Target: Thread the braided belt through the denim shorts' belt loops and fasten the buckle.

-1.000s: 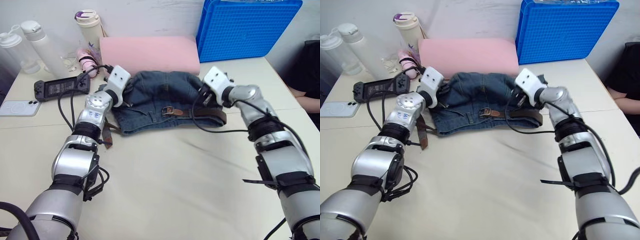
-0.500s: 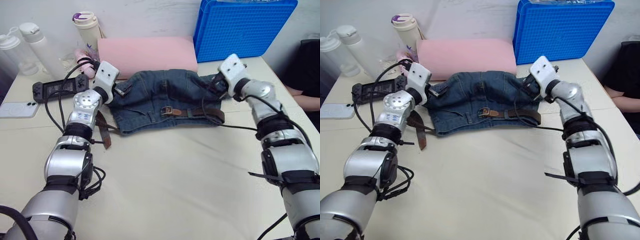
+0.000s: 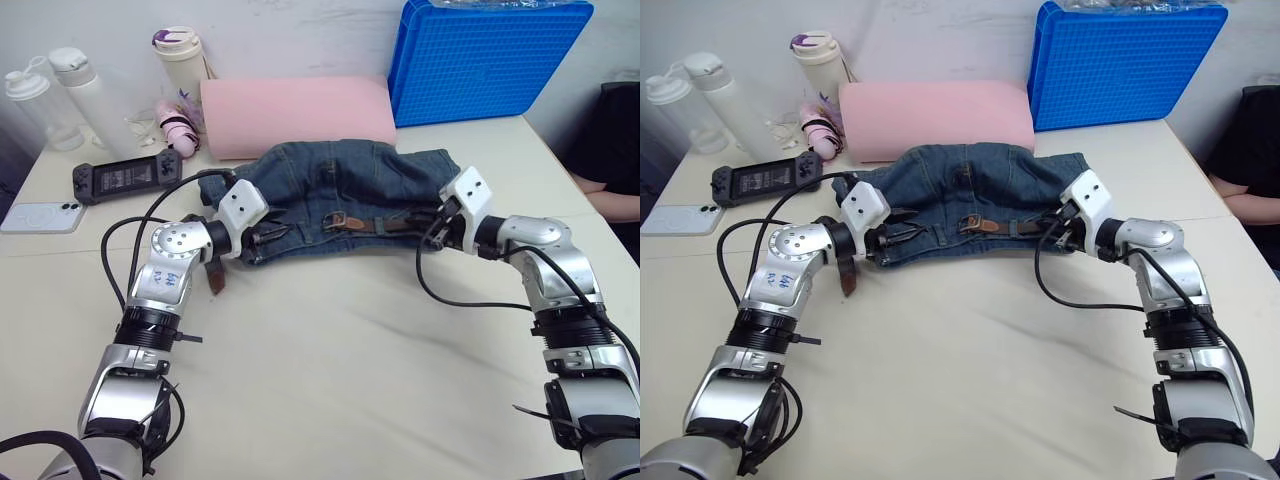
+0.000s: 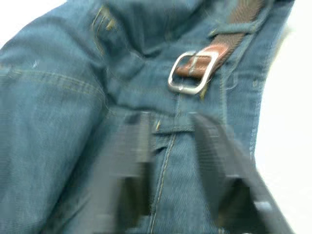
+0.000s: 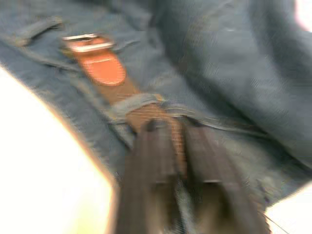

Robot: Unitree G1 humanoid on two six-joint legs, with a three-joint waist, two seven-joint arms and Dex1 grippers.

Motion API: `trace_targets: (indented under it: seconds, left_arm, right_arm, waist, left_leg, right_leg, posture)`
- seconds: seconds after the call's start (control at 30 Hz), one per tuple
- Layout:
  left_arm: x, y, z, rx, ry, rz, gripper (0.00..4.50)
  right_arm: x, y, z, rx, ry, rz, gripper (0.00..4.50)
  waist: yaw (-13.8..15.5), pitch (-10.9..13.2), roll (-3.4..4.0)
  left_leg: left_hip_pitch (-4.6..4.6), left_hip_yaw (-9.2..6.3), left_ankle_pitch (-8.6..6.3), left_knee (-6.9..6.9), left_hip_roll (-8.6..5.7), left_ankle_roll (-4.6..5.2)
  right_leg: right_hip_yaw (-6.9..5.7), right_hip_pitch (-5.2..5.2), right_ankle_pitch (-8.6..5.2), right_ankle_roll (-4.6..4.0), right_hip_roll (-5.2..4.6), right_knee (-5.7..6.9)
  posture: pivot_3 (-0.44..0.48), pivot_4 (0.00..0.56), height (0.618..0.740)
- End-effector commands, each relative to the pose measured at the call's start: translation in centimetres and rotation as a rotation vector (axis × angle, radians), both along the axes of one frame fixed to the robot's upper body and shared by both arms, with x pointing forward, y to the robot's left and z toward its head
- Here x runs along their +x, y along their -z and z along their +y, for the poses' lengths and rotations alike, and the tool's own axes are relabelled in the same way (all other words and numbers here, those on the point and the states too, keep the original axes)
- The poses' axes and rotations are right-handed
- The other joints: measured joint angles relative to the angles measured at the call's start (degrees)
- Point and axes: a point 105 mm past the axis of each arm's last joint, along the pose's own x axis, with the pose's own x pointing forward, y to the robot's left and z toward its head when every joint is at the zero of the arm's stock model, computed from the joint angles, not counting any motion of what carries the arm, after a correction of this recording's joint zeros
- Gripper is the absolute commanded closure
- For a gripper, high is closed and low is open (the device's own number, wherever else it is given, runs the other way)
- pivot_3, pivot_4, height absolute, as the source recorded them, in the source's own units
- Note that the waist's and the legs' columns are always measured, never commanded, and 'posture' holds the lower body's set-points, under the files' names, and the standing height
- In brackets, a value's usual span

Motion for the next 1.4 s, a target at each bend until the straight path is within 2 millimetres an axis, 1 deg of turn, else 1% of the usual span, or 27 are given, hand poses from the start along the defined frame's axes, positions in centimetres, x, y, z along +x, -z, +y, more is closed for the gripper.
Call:
trace_targets:
  seconds: [0.03,0.17,0.27,0.33,0.37,0.43,0.5,0.57,0.63,0.7,0.77,0.8,0.83,0.87,0.9,0.93,0.97,1.03,1.07,1.1,1.17,1.2,1.23,1.27,1.3,1.33,1.4]
  left_arm:
    - [-0.3,3.6,0.9,0.124,-0.055,0.094,4.46]
    - [-2.1,7.6,1.7,0.224,-0.029,0.208,4.46]
    - [-3.8,9.0,1.4,0.208,0.026,0.272,4.46]
    - [-5.2,9.5,0.9,0.196,0.079,0.301,4.46]
    - [-5.6,9.6,0.8,0.186,0.092,0.308,4.46]
    - [-6.2,9.2,0.5,0.132,0.103,0.308,4.46]
    - [-6.4,9.0,0.4,0.113,0.105,0.291,4.46]
    - [-6.5,8.7,0.5,0.11,0.098,0.273,4.46]
    - [-6.4,8.2,0.6,0.083,0.09,0.262,4.46]
    - [-6.4,6.0,0.8,-0.059,0.078,0.268,4.46]
    - [-6.8,3.0,1.1,-0.262,0.084,0.295,4.46]
    - [-7.2,1.6,1.7,-0.334,0.088,0.299,4.17]
    - [-7.6,0.4,2.5,-0.4,0.084,0.306,3.97]
    - [-8.1,-0.7,3.2,-0.446,0.087,0.31,3.73]
    - [-8.7,-1.7,3.9,-0.492,0.087,0.317,3.37]
    - [-9.3,-2.9,4.6,-0.55,0.096,0.326,3.09]
    - [-10.0,-4.1,5.3,-0.614,0.102,0.33,2.55]
    - [-10.9,-5.7,7.3,-0.715,0.076,0.339,1.77]
    - [-10.9,-6.4,8.4,-0.739,0.037,0.317,1.26]
    - [-10.9,-6.8,9.0,-0.751,0.009,0.303,0.59]
    - [-10.0,-7.0,11.9,-0.779,-0.167,0.278,0.01]
    - [-9.3,-6.8,13.5,-0.797,-0.28,0.269,0.0]
    - [-8.4,-6.1,15.7,-0.813,-0.438,0.269,0.0]
    - [-8.0,-5.4,17.1,-0.813,-0.545,0.277,0.0]
    - [-7.7,-4.7,17.6,-0.806,-0.598,0.299,0.0]
    - [-7.4,-4.0,17.5,-0.797,-0.614,0.327,0.0]
    - [-6.6,-2.5,16.3,-0.774,-0.62,0.406,0.0]
  right_arm:
    - [0.2,1.6,-2.2,-0.041,0.129,0.063,4.5]
    - [-0.6,5.5,-3.5,-0.095,0.212,0.199,4.5]
    - [-2.0,8.0,-4.2,-0.142,0.232,0.298,4.5]
    - [-3.0,9.0,-5.0,-0.177,0.244,0.343,4.5]
    - [-3.3,9.2,-5.3,-0.188,0.251,0.35,4.5]
    - [-4.0,9.4,-6.5,-0.207,0.277,0.367,4.5]
    - [-4.5,9.4,-7.7,-0.216,0.303,0.372,4.5]
    - [-4.2,7.9,-7.7,-0.181,0.305,0.323,4.5]
    - [-4.0,6.3,-6.8,-0.152,0.261,0.28,4.5]
    - [-3.6,3.7,-4.9,-0.072,0.184,0.21,4.5]
    - [-3.9,1.2,-2.7,-0.007,0.067,0.157,4.5]
    - [-4.3,0.1,-1.7,0.016,0.012,0.136,4.5]
    - [-4.7,-0.9,-0.8,0.031,-0.042,0.114,4.5]
    - [-5.0,-1.6,-0.1,0.047,-0.08,0.105,4.5]
    - [-5.3,-2.1,0.4,0.046,-0.112,0.098,4.5]
    - [-5.7,-2.5,1.0,0.035,-0.149,0.091,4.18]
    - [-6.0,-2.7,1.5,0.031,-0.179,0.09,3.83]
    - [-6.7,-3.2,2.6,0.037,-0.242,0.095,3.12]
    - [-6.8,-3.4,3.1,0.042,-0.264,0.096,2.55]
    - [-7.0,-3.5,3.3,0.044,-0.276,0.097,1.82]
    - [-7.1,-3.7,3.9,0.046,-0.301,0.099,1.14]
    - [-7.0,-3.7,4.2,0.047,-0.307,0.098,0.67]
    - [-7.0,-3.7,4.4,0.051,-0.311,0.098,0.29]
    - [-6.8,-3.7,4.6,0.052,-0.311,0.095,0.03]
    - [-6.6,-3.7,4.8,0.047,-0.305,0.083,0.03]
    - [-6.5,-3.6,4.9,0.046,-0.302,0.079,0.03]
    - [-6.3,-3.5,5.1,0.043,-0.3,0.075,0.03]
  waist:
    - [0.2,0.0,0.0]
    - [0.3,-0.2,0.03]
    - [0.3,-0.6,0.06]
    - [0.4,-0.7,0.17]
    - [0.6,-0.8,0.19]
    - [1.1,-1.0,0.26]
    - [1.5,-1.1,0.24]
    - [1.7,-1.1,0.14]
    - [1.8,-1.1,0.17]
    - [1.5,-1.0,0.32]
    - [1.2,-0.7,0.6]
    - [1.0,-0.7,0.66]
    - [0.7,-0.6,0.68]
    - [0.3,-0.6,0.69]
    - [0.1,-0.6,0.67]
    - [0.0,-0.5,0.66]
    - [0.0,-0.5,0.65]
    - [0.0,-0.5,0.62]
    - [0.1,-0.5,0.62]
    - [0.1,-0.5,0.61]
    - [0.7,-0.5,0.57]
    - [0.9,-0.5,0.53]
    - [1.0,-0.4,0.51]
    - [1.1,-0.4,0.5]
    - [1.2,-0.4,0.5]
    - [1.3,-0.4,0.5]
    - [1.5,-0.4,0.46]
  left_leg:
    - [-0.01,0.04,0.0,-0.07,0.0,0.0]
    - [-0.02,-0.06,-0.01,-0.1,-0.04,0.02]
    - [0.09,-0.03,-0.02,-0.13,-0.04,0.03]
    - [0.26,-0.1,-0.03,-0.14,-0.02,0.03]
    - [0.51,-0.17,-0.05,-0.23,-0.01,0.03]
    - [1.04,-0.31,-0.27,-0.28,0.03,0.07]
    - [1.14,-0.52,-0.33,-0.24,0.02,0.06]
    - [1.13,-0.78,-0.36,-0.19,-0.02,0.02]
    - [1.06,-0.9,-0.39,-0.17,-0.05,-0.03]
    - [0.98,-0.89,-0.38,-0.18,-0.04,-0.02]
    - [0.82,-0.9,-0.37,-0.19,-0.01,-0.01]
    - [0.7,-0.88,-0.37,-0.19,-0.01,-0.01]
    - [0.54,-0.86,-0.36,-0.2,-0.01,0.0]
    - [0.3,-0.83,-0.33,-0.19,-0.01,-0.03]
    - [0.07,-0.86,-0.3,-0.17,0.06,-0.07]
    - [0.03,-0.86,-0.29,-0.18,0.09,-0.09]
    - [0.06,-0.87,-0.29,-0.19,0.12,-0.09]
    - [0.06,-0.9,-0.29,-0.2,0.11,-0.09]
    - [0.07,-0.92,-0.3,-0.18,0.09,-0.08]
    - [0.08,-0.93,-0.3,-0.17,0.03,-0.07]
    - [0.09,-0.99,-0.28,-0.15,-0.06,-0.04]
    - [0.09,-1.03,-0.25,-0.12,-0.11,0.0]
    - [0.1,-1.03,-0.23,-0.11,-0.12,-0.01]
    - [0.13,-1.03,-0.18,-0.11,-0.14,-0.05]
    - [0.16,-1.03,-0.16,-0.12,-0.16,-0.08]
    - [0.19,-1.02,-0.16,-0.13,-0.16,-0.09]
    - [0.21,-1.02,-0.16,-0.19,-0.16,-0.09]
  right_leg:
    - [0.03,-0.06,0.0,0.0,0.0,0.03]
    - [0.02,-0.13,0.0,0.0,-0.02,0.18]
    - [0.02,0.0,0.0,0.0,-0.03,0.08]
    - [-0.02,0.28,0.0,0.0,-0.02,-0.11]
    - [-0.08,0.66,0.0,-0.01,0.0,-0.39]
    - [-0.08,1.31,-0.01,-0.02,0.04,-0.6]
    - [-0.04,1.73,-0.01,-0.02,0.06,-1.08]
    - [0.13,1.85,0.0,-0.01,0.01,-1.31]
    - [0.22,1.84,-0.01,-0.01,0.0,-1.35]
    - [0.21,1.78,0.0,-0.01,0.02,-1.29]
    - [0.19,1.59,0.0,-0.01,0.05,-1.3]
    - [0.2,1.38,0.0,-0.01,0.07,-1.25]
    - [0.22,1.11,0.0,-0.01,0.09,-1.14]
    - [0.17,0.77,-0.01,-0.01,0.15,-1.0]
    - [0.16,0.56,-0.01,-0.02,0.21,-0.98]
    - [0.09,0.44,-0.01,-0.02,0.28,-0.88]
    - [0.05,0.43,-0.02,-0.04,0.31,-0.83]
    - [0.08,0.44,-0.02,-0.04,0.29,-0.81]
    - [0.12,0.47,-0.02,-0.04,0.26,-0.82]
    - [0.15,0.49,-0.02,-0.04,0.2,-0.83]
    - [0.14,0.59,-0.02,-0.04,0.16,-0.88]
    - [0.17,0.64,-0.01,-0.02,0.15,-0.92]
    - [0.19,0.67,-0.01,-0.01,0.15,-0.94]
    - [0.19,0.67,0.0,-0.01,0.16,-0.9]
    - [0.18,0.66,0.0,0.0,0.18,-0.88]
    - [0.17,0.66,0.0,0.0,0.19,-0.83]
    - [0.17,0.62,0.0,-0.01,0.19,-0.79]
  posture:
    - [0.0,0.15,0.74]
    - [0.0,0.15,0.74]
    - [0.0,0.15,0.74]
    - [0.0,0.15,0.74]
    - [0.0,0.15,0.74]
    - [0.0,0.15,0.74]
    - [0.0,0.15,0.74]
    - [0.0,0.15,0.74]
    - [0.0,0.15,0.74]
    - [0.0,0.15,0.74]
    - [0.0,0.15,0.74]
    - [0.0,0.15,0.74]
    - [0.0,0.15,0.74]
    - [0.0,0.15,0.74]
    - [0.0,0.15,0.74]
    - [0.0,0.15,0.74]
    - [0.0,0.15,0.74]
    - [0.0,0.15,0.74]
    - [0.0,0.15,0.74]
    - [0.0,0.15,0.74]
    - [0.0,0.15,0.74]
    - [0.0,0.15,0.74]
    - [0.0,0.15,0.74]
    - [0.0,0.15,0.74]
    - [0.0,0.15,0.74]
    - [0.0,0.15,0.74]
    - [0.0,0.15,0.74]
